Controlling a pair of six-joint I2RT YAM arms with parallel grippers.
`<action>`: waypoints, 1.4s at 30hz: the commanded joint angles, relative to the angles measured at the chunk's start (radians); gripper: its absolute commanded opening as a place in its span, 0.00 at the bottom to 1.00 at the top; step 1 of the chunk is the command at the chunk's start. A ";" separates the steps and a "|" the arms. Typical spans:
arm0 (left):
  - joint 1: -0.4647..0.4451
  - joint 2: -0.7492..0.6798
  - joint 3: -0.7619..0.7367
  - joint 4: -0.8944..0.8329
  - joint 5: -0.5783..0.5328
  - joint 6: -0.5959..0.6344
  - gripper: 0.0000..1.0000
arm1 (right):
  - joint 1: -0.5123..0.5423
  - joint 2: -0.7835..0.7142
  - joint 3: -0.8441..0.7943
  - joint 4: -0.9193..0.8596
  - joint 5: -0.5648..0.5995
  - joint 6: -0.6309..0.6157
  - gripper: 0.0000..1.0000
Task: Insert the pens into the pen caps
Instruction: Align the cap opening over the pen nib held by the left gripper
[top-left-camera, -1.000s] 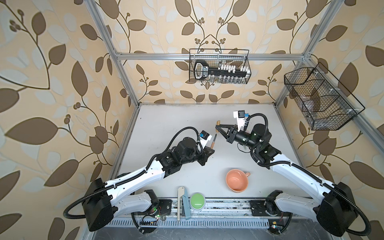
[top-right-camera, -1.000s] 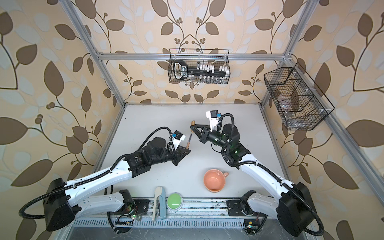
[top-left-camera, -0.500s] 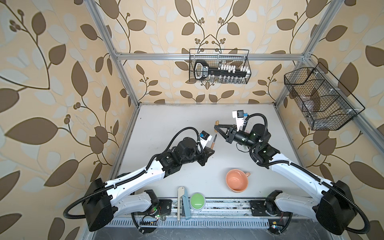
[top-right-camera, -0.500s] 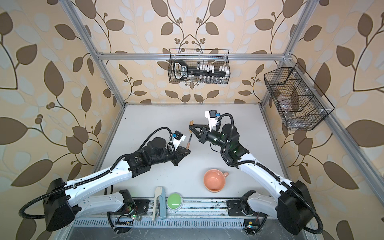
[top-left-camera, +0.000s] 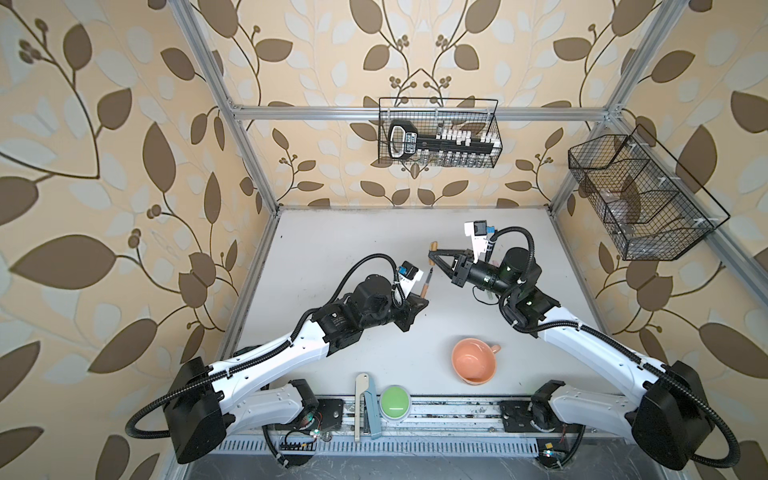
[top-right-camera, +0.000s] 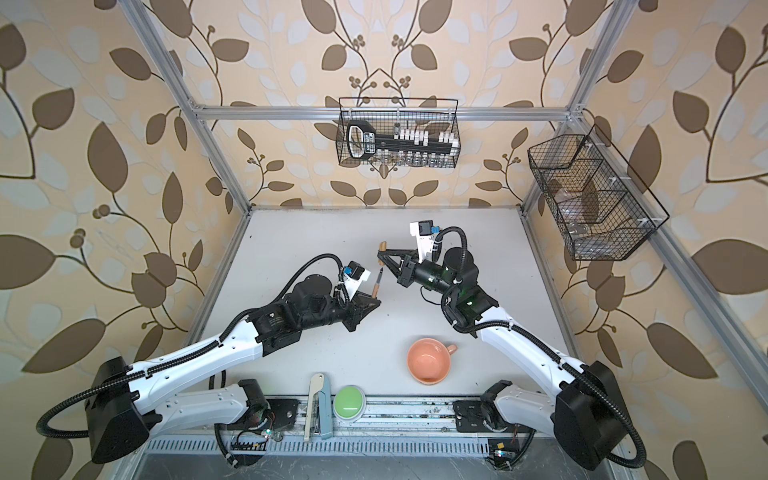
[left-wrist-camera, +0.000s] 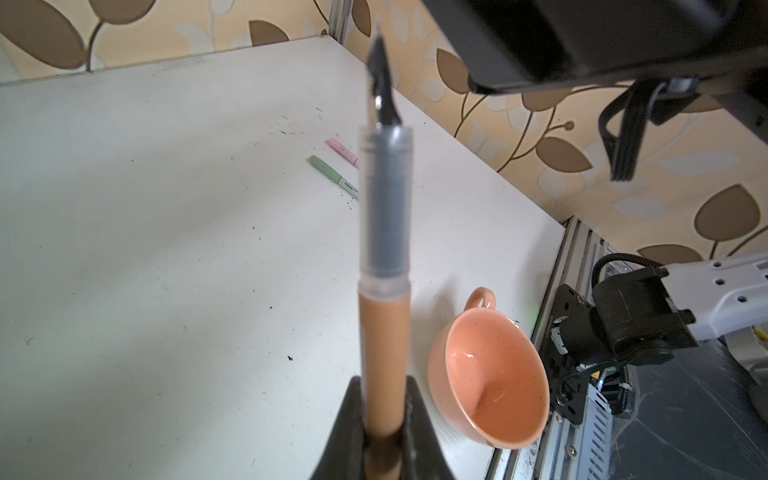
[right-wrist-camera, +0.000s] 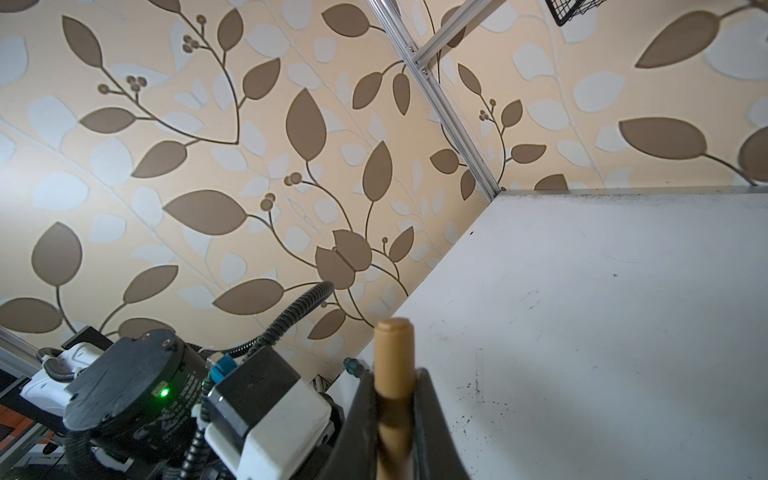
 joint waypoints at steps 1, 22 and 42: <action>-0.009 -0.043 0.020 0.020 -0.017 0.016 0.01 | 0.004 -0.001 -0.017 0.034 -0.030 0.025 0.02; -0.009 -0.013 0.025 0.027 -0.020 0.024 0.00 | 0.007 -0.002 -0.016 0.067 -0.063 0.054 0.02; -0.009 -0.040 0.011 0.041 -0.042 0.020 0.00 | 0.013 0.006 -0.055 0.081 -0.063 0.060 0.01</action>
